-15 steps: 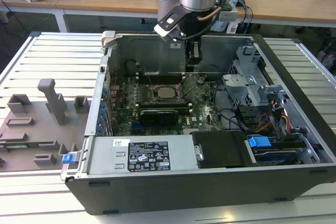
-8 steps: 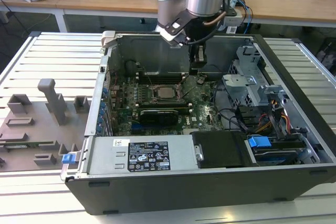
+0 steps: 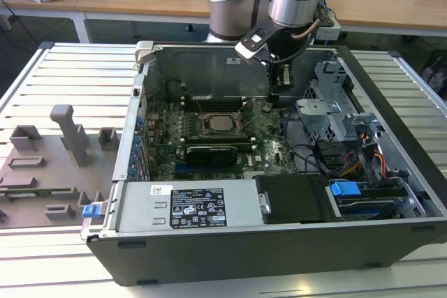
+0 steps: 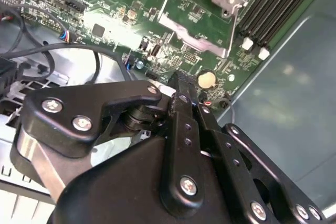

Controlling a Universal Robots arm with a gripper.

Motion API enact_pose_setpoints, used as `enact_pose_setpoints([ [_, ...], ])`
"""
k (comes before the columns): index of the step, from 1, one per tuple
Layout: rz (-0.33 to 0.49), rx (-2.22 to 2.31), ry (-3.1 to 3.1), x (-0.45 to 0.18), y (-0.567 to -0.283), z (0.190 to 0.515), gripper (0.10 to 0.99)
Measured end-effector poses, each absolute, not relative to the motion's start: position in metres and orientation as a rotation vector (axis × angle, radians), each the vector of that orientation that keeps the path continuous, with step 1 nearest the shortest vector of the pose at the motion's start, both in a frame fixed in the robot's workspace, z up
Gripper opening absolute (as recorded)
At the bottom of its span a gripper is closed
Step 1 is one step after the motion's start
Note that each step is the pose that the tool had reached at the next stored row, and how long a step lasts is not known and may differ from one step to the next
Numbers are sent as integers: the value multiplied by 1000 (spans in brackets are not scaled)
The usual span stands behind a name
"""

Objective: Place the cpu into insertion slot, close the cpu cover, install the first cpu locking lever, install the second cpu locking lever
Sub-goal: 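Close the cpu cover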

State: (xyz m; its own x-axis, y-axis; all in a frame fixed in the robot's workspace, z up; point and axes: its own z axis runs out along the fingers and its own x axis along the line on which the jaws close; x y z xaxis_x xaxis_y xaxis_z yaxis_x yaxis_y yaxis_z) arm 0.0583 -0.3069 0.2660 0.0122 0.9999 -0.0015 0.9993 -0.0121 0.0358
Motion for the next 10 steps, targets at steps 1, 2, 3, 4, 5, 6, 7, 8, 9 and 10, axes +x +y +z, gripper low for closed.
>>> enact_pose_setpoints([
  [1, 37, 2216, 2189, 59, -307, 263, 106],
  [2, 35, 2217, 2190, 60, -307, 258, 106],
  [3, 35, 2217, 2190, 60, -307, 255, 106],
  [4, 35, 2217, 2190, 60, -307, 253, 106],
  [5, 34, 2217, 2190, 60, -307, 251, 106],
  [6, 34, 2217, 2190, 60, -307, 248, 106],
  [7, 35, 2217, 2190, 60, -307, 247, 106],
  [8, 34, 2217, 2190, 60, -307, 247, 106],
  [9, 34, 2217, 2190, 60, -307, 246, 106],
  [10, 35, 2218, 2190, 59, -307, 245, 106],
])
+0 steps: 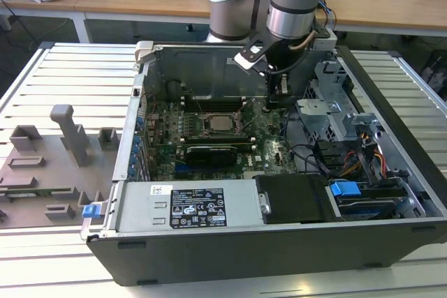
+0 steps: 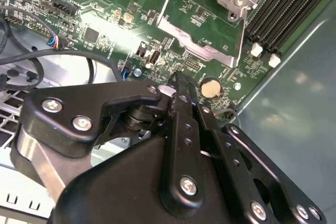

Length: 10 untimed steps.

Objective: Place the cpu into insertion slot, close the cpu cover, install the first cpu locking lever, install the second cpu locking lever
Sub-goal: 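Close the cpu cover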

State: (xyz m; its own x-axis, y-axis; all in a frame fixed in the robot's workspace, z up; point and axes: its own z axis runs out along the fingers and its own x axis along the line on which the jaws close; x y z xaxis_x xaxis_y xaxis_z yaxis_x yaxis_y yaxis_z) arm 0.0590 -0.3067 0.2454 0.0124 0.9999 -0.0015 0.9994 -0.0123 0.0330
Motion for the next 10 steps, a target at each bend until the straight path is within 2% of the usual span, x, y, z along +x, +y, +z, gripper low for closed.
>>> enact_pose_setpoints([
  [10, 34, 2217, 2190, 52, -307, 241, 106],
])
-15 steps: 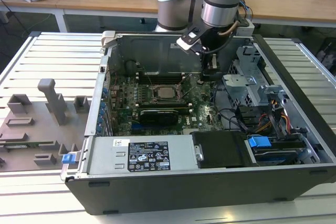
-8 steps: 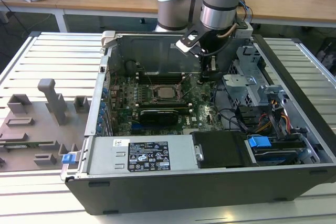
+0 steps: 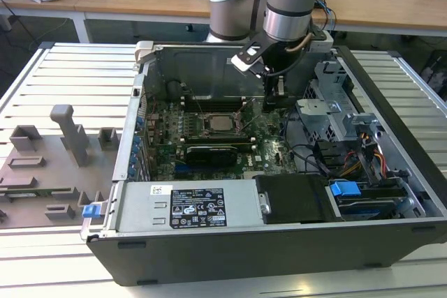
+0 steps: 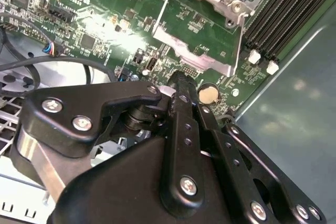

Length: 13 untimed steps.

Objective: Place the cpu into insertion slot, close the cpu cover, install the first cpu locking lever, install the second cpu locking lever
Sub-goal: 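Close the cpu cover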

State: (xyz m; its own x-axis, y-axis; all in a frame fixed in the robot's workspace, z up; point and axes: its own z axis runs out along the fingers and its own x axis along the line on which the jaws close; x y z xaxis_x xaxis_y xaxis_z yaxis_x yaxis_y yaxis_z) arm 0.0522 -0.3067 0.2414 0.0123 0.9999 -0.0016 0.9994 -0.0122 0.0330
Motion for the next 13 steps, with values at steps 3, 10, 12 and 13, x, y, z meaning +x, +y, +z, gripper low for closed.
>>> enact_pose_setpoints([
  [3, 35, 2217, 2191, 44, -307, 241, 106],
  [10, 35, 2217, 2191, 27, -307, 241, 106],
  [12, 35, 2218, 2190, 24, -307, 241, 106],
  [13, 35, 2217, 2190, 22, -307, 241, 106],
])
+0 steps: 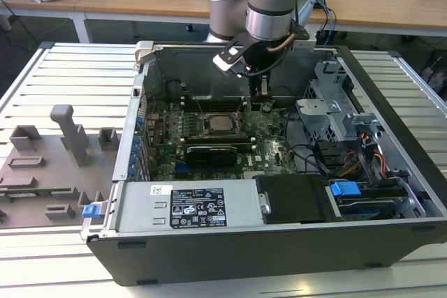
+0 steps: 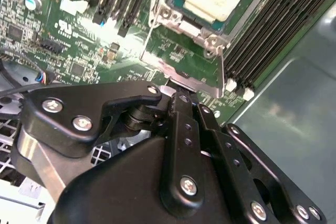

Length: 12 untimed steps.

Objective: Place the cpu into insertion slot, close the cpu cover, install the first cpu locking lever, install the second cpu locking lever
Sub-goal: 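Close the cpu cover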

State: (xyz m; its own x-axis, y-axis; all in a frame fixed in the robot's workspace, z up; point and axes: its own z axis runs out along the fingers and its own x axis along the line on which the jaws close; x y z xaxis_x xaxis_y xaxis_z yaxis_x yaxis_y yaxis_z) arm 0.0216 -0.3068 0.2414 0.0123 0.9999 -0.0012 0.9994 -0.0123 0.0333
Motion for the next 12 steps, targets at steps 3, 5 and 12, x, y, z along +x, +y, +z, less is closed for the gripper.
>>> enact_pose_setpoints([
  [3, 35, 2217, 2190, 17, -307, 241, 106],
  [5, 35, 2217, 2190, 14, -307, 241, 106],
  [12, 35, 2218, 2190, 10, -307, 241, 106],
])
